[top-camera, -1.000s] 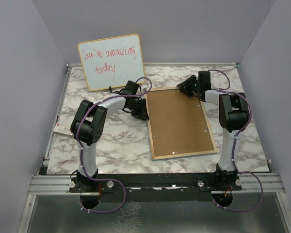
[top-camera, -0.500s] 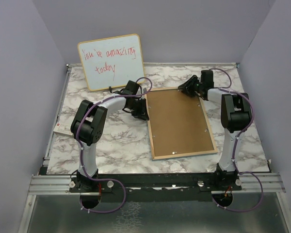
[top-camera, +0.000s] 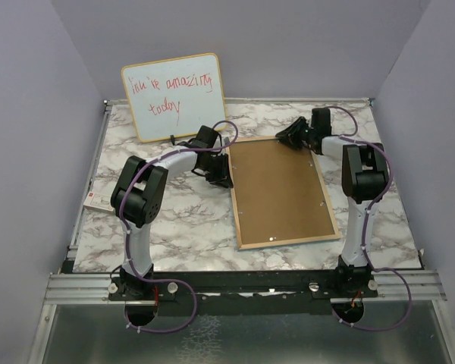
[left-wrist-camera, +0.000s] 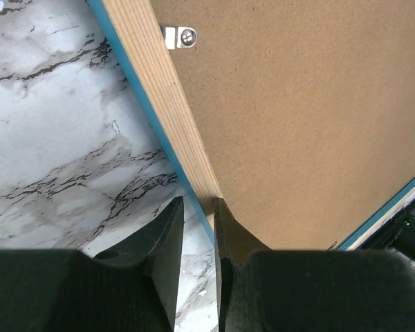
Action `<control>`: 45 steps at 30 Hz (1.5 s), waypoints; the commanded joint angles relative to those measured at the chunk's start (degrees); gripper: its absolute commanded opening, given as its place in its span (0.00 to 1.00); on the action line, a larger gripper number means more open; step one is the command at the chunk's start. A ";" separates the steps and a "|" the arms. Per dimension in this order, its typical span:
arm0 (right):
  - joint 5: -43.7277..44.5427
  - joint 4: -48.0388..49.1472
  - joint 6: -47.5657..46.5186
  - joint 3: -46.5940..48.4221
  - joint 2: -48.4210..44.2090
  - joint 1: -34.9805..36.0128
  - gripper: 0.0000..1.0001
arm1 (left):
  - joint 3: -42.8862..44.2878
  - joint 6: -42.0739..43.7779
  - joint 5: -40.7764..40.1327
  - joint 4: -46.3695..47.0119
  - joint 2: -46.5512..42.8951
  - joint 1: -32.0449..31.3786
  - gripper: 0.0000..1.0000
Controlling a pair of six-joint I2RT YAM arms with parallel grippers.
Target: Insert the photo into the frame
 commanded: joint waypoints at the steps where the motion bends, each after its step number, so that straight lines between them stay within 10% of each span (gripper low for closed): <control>1: 0.25 -1.27 -0.79 1.30 3.55 -0.14 0.37 | -2.08 4.10 -15.45 -4.46 5.86 0.80 0.23; 17: -15.26 17.94 11.30 -4.51 -0.13 -1.78 0.45 | -0.87 3.54 -15.43 -5.46 6.18 0.83 0.23; 23: -7.91 7.23 5.61 -4.00 -7.29 -3.10 0.64 | -0.75 2.51 -16.24 -5.46 6.28 0.89 0.29; 45: 9.59 -29.69 -18.42 -10.34 -17.71 -3.22 0.53 | -1.52 3.56 -14.63 -3.70 4.68 0.89 0.30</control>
